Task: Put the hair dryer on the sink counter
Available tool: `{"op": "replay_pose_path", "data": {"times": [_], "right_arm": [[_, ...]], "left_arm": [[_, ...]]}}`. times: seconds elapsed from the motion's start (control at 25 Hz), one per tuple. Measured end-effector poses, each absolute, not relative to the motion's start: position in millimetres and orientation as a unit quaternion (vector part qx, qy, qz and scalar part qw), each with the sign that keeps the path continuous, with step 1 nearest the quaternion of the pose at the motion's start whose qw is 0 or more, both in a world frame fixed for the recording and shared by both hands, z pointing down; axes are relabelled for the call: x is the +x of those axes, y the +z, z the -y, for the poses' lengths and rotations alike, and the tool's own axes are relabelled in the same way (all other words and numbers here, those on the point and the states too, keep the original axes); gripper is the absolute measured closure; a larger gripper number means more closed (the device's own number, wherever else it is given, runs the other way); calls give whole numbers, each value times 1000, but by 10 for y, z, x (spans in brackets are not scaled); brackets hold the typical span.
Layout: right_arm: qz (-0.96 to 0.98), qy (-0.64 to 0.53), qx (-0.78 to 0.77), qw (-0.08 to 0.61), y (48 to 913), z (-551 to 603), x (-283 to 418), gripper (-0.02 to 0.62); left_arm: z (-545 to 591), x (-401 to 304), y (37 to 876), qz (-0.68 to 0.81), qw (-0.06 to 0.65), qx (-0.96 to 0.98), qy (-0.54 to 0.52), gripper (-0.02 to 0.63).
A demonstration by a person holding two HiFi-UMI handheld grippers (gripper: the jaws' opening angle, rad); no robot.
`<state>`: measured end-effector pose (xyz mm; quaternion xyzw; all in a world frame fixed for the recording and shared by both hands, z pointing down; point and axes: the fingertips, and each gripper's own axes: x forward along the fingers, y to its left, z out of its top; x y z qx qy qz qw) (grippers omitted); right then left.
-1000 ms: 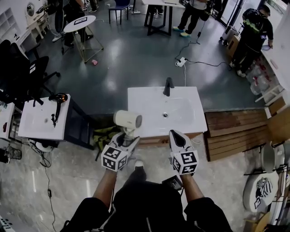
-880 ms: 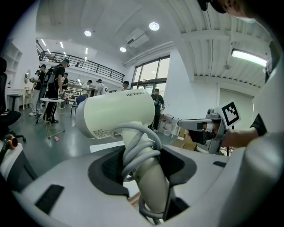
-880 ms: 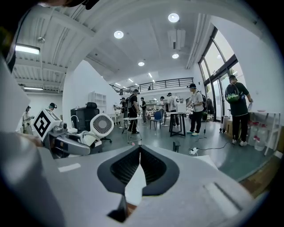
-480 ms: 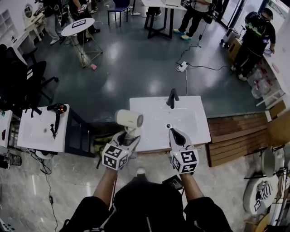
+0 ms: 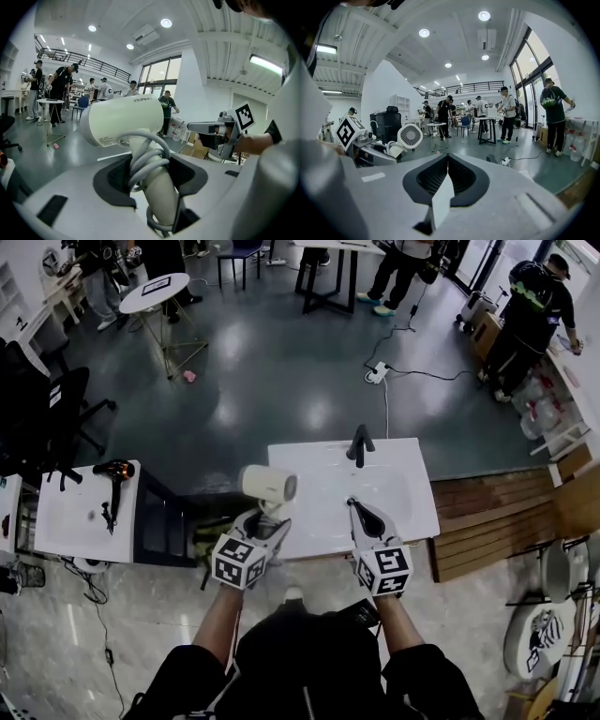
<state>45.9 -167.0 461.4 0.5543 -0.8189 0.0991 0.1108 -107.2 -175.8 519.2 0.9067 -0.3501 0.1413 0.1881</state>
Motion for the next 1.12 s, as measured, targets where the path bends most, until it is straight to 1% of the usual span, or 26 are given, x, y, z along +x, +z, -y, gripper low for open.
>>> {"op": "replay_pose_path", "data": {"times": [0.4, 1.12], "right_arm": [[824, 101, 547, 112, 4624, 1716, 301, 591], [834, 108, 530, 110, 4727, 2031, 399, 591]], "left_arm": [[1801, -1130, 5240, 351, 194, 904, 147, 388], [2072, -830, 5387, 361, 205, 894, 166, 388]]}}
